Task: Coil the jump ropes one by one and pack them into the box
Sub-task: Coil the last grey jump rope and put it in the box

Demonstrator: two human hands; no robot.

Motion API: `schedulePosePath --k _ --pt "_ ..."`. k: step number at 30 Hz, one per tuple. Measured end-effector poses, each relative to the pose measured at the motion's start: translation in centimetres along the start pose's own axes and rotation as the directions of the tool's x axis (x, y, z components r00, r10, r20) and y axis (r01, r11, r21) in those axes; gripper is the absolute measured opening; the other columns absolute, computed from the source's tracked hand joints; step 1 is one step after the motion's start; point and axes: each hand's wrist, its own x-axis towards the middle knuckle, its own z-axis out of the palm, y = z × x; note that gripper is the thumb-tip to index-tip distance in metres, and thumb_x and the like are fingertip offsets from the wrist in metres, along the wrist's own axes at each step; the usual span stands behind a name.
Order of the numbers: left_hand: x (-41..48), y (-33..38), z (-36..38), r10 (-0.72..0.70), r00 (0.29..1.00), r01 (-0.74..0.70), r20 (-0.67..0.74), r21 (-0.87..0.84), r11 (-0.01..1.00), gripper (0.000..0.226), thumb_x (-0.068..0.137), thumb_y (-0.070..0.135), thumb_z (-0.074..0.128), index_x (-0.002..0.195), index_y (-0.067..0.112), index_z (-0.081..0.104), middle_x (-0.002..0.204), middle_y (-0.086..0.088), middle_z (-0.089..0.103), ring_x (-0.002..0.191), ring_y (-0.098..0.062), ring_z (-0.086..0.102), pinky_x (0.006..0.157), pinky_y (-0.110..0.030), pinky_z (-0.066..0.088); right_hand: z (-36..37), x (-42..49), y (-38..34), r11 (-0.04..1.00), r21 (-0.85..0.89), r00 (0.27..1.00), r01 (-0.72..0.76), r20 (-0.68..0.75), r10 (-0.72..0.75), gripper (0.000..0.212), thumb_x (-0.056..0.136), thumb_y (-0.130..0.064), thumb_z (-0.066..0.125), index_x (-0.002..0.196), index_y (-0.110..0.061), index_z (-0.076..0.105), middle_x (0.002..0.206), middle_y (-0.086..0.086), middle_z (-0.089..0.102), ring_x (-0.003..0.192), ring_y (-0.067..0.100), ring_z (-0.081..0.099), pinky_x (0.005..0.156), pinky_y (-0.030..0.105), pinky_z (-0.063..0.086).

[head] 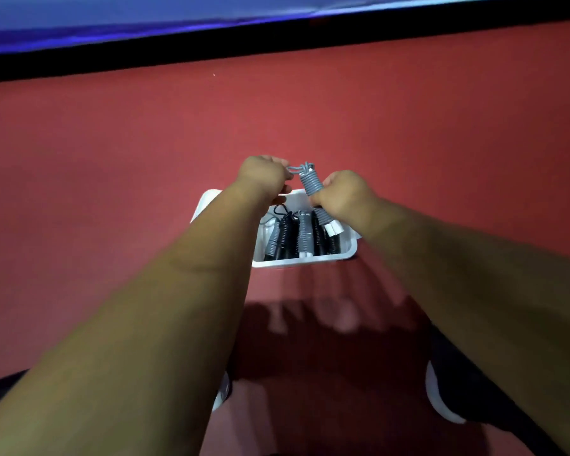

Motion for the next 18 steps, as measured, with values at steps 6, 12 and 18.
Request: schedulePosePath --k 6,12,18 --pt "5.1 -5.8 3.8 -0.067 0.991 0.056 0.116 0.094 0.994 0.041 0.103 0.000 0.049 0.139 0.014 0.059 0.123 -0.007 0.069 0.085 -0.022 0.065 0.069 -0.034 0.055 5.0 5.3 5.4 0.982 -0.168 0.996 -0.082 0.019 0.087 0.022 0.093 -0.028 0.074 0.108 -0.012 0.074 0.108 0.008 0.075 0.098 0.029 0.071 0.072 0.030 0.043" --pt "8.0 -9.6 6.2 -0.108 0.978 0.072 0.180 0.194 0.978 0.055 0.101 0.006 0.048 0.149 0.032 0.054 0.130 -0.005 0.068 0.096 -0.024 0.068 0.093 -0.040 0.061 7.6 6.4 8.4 0.960 -0.278 1.000 -0.031 -0.011 0.030 0.018 0.101 -0.015 0.060 0.111 -0.005 0.070 0.115 0.016 0.074 0.111 0.037 0.069 0.073 0.030 0.038" --pt "8.8 -10.6 6.7 -0.109 0.978 0.056 0.176 0.278 0.959 0.064 0.097 0.007 0.048 0.156 0.030 0.045 0.136 -0.004 0.064 0.103 -0.027 0.072 0.091 -0.044 0.063 8.0 6.3 8.5 0.934 -0.350 0.997 -0.072 -0.027 0.066 0.023 0.101 -0.007 0.056 0.118 0.001 0.069 0.122 0.022 0.072 0.118 0.039 0.067 0.078 0.032 0.043"
